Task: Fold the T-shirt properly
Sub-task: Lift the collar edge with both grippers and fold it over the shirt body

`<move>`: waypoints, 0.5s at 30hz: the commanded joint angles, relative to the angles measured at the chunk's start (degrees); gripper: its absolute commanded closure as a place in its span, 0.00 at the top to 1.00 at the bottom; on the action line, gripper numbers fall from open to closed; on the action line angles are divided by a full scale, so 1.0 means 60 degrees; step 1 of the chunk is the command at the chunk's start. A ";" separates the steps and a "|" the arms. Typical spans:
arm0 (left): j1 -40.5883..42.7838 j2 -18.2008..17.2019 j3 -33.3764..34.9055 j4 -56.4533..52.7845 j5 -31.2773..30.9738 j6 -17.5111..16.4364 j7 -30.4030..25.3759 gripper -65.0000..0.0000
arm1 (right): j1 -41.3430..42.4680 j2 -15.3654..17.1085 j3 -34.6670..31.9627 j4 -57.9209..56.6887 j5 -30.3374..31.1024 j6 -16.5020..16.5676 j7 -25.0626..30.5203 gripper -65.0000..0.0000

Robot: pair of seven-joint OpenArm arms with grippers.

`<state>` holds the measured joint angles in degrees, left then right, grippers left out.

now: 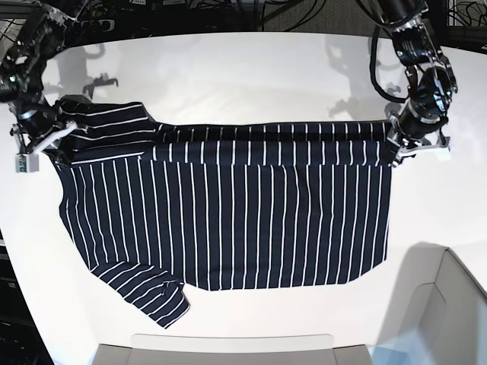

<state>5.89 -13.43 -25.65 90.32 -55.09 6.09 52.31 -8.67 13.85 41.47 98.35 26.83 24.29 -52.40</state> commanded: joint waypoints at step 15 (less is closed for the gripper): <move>-0.2059 -0.0362 0.0678 -0.1186 0.1629 -0.0069 -0.0170 0.00 | 0.2170 0.0176 -0.1542 -0.1307 -0.2486 0.0032 0.0638 0.00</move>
<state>-5.23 -14.76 -21.37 82.15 -45.01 6.20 52.45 3.33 13.91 31.97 89.38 11.49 24.67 -49.95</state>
